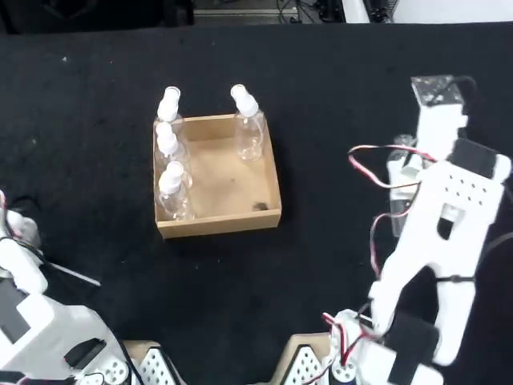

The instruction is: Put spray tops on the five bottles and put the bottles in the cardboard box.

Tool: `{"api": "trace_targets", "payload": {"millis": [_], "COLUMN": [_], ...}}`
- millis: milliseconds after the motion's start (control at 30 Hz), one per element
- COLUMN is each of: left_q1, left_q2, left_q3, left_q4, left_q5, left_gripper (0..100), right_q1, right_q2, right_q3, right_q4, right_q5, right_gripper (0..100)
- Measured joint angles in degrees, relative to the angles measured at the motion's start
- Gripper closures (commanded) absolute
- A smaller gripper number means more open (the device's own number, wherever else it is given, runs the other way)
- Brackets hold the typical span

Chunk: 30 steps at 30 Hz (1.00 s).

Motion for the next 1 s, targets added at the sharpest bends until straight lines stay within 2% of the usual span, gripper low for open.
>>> {"api": "trace_targets", "payload": {"millis": [167, 333, 467, 567, 667, 867, 1000], "left_q1": [0.0, 0.0, 4.04, 10.02, 18.9, 37.45, 47.12], "left_q2": [-6.77, -12.66, -17.85, -22.33, -27.16, -36.04, -37.45], "left_q3": [-12.92, -21.8, -25.23, -27.69, -31.74, -38.24, -38.51], "left_q4": [12.4, 16.44, 16.79, 16.62, 13.71, 4.04, -2.02], "left_q5": [0.0, 0.0, 0.0, 0.0, 0.0, -0.18, -0.18], "left_gripper": [97, 97, 97, 97, 97, 97, 97], "right_q1": [-7.03, -12.31, -15.56, -18.64, -22.24, -30.51, -34.73], "right_q2": [-8.7, -18.73, -26.64, -32.53, -37.8, -48.79, -57.41], "right_q3": [0.79, 10.73, 21.36, 28.04, 33.23, 43.87, 51.52], "right_q4": [-1.14, -11.43, -22.59, -29.19, -33.76, -41.49, -45.98], "right_q5": [-6.95, -14.07, -18.2, -19.96, -21.89, -25.23, -25.58], "right_gripper": [98.8, 98.8, 98.8, 98.8, 98.8, 98.8, 98.8]}}
